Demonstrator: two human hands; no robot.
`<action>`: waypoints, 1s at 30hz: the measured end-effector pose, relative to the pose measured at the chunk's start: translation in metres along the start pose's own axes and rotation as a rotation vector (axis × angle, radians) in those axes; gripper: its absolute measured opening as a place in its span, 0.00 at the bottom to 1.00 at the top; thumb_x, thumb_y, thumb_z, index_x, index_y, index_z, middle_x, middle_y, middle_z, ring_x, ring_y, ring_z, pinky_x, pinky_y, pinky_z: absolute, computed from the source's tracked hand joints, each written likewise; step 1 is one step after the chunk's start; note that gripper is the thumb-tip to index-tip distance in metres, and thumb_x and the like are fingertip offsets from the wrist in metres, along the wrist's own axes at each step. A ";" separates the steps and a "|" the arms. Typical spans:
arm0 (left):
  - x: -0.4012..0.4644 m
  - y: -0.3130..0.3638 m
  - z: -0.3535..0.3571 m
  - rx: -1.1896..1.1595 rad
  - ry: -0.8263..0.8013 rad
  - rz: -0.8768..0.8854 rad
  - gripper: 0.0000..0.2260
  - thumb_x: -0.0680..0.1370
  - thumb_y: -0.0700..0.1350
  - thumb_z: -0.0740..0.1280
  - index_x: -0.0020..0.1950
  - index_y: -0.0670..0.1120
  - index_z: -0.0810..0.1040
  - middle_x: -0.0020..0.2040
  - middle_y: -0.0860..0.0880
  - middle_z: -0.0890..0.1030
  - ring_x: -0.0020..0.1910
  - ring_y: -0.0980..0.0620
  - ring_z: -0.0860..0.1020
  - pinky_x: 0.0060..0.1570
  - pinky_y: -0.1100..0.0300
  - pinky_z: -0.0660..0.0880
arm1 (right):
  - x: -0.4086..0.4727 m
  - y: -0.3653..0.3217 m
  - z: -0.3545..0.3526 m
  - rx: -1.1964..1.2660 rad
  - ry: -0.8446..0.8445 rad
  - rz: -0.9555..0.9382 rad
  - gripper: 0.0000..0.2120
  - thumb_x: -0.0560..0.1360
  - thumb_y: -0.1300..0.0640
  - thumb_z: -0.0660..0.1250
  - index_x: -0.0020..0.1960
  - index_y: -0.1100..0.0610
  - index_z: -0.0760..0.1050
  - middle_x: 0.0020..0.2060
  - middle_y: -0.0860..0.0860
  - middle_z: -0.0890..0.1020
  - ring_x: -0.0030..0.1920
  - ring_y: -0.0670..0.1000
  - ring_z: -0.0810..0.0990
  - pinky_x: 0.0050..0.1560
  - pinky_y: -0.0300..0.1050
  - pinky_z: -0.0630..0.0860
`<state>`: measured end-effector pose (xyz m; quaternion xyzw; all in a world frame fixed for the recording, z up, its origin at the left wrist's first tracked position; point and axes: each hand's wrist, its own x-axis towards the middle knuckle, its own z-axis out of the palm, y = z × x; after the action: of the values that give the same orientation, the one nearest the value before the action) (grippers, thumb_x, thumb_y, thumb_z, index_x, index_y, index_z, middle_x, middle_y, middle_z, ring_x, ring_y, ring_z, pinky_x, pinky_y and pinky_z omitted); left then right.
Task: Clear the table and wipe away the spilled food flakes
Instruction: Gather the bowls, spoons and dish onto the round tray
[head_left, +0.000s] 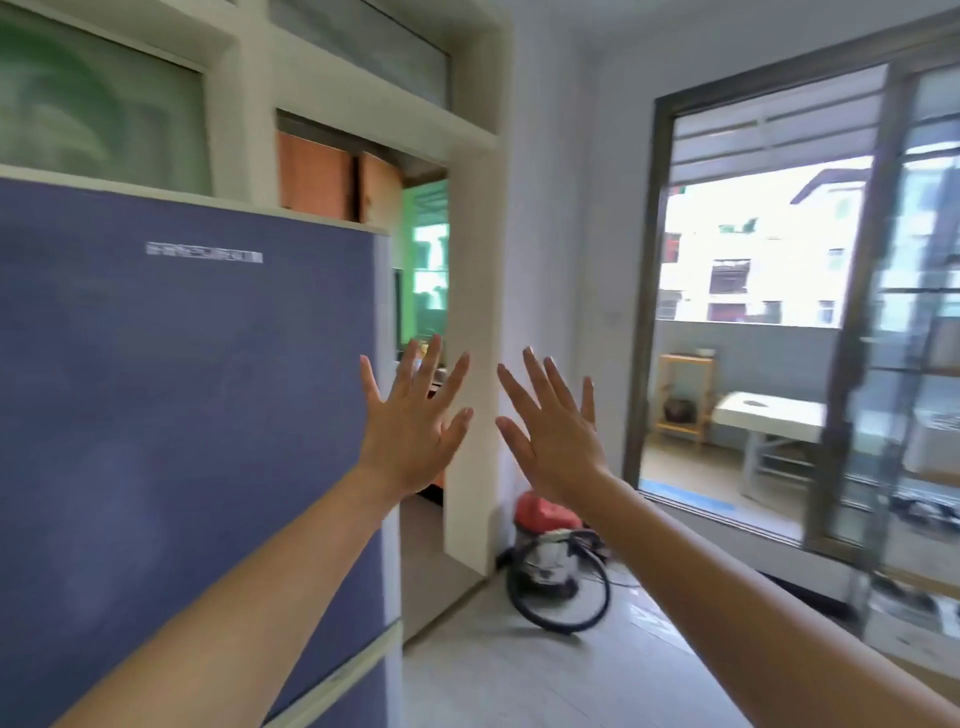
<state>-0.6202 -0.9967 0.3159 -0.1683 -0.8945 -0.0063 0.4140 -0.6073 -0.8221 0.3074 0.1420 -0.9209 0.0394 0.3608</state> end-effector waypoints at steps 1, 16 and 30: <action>0.005 0.018 0.009 -0.023 0.002 0.040 0.33 0.72 0.66 0.26 0.74 0.56 0.42 0.78 0.49 0.45 0.77 0.44 0.45 0.66 0.35 0.33 | -0.012 0.022 -0.001 -0.042 -0.008 0.047 0.34 0.67 0.32 0.26 0.71 0.43 0.32 0.71 0.45 0.32 0.73 0.50 0.33 0.68 0.57 0.29; 0.037 0.369 0.056 -0.355 0.032 0.484 0.27 0.79 0.61 0.38 0.74 0.53 0.56 0.75 0.44 0.62 0.73 0.41 0.62 0.66 0.31 0.50 | -0.222 0.305 -0.119 -0.398 -0.024 0.519 0.38 0.65 0.28 0.22 0.72 0.42 0.31 0.70 0.42 0.28 0.71 0.47 0.28 0.62 0.53 0.18; -0.020 0.662 0.002 -0.597 -0.189 0.735 0.32 0.67 0.64 0.29 0.71 0.58 0.32 0.77 0.50 0.38 0.76 0.47 0.39 0.69 0.38 0.33 | -0.444 0.437 -0.274 -0.602 -0.081 0.897 0.36 0.71 0.32 0.29 0.76 0.45 0.41 0.77 0.49 0.42 0.76 0.54 0.41 0.70 0.65 0.37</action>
<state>-0.4068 -0.3781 0.2154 -0.5845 -0.7687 -0.1006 0.2394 -0.2442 -0.2520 0.2222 -0.3732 -0.8749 -0.0814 0.2977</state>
